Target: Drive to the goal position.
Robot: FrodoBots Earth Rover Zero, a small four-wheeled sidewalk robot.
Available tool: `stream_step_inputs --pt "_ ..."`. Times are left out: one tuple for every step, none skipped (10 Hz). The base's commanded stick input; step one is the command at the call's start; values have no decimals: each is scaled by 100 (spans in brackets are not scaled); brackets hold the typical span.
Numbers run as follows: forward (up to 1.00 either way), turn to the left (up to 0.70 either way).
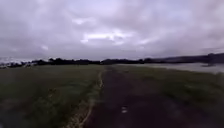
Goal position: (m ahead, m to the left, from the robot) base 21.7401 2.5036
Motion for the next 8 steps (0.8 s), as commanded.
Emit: stream_step_inputs --pt "85 0" --pt "85 0" --pt "85 0" --pt "85 0" --pt "85 0" --pt "85 0" --pt "85 0" --pt "85 0"
